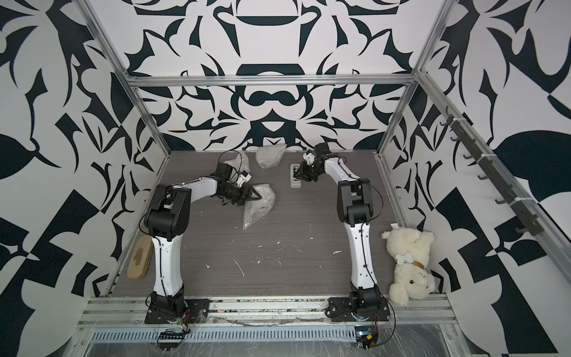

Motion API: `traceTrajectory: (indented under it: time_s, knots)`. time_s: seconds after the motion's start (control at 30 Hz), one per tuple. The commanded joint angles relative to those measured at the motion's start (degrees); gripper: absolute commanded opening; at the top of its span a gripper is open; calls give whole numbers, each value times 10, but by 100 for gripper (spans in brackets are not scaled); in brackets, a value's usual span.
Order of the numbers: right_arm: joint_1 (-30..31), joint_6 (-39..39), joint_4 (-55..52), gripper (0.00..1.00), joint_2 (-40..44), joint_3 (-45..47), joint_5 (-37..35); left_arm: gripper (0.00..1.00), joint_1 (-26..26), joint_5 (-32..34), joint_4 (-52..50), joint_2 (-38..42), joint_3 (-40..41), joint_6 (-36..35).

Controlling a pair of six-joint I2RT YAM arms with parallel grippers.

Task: Wrap bowls in bubble wrap
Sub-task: Pick up the bubble-wrapped bowl from the center of the board.

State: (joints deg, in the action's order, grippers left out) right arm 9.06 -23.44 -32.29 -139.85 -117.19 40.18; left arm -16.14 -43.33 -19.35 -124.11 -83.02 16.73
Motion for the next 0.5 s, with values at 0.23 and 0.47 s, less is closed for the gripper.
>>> traceTrajectory:
  time_s: [0.23,0.47]
  knots:
    - [-10,-33,45,6,8,31,37,63,-3,18,-15,-20,12,2]
    - [-11,-40,57,0,37,41,55,63,-4,19,-12,-21,11,7]
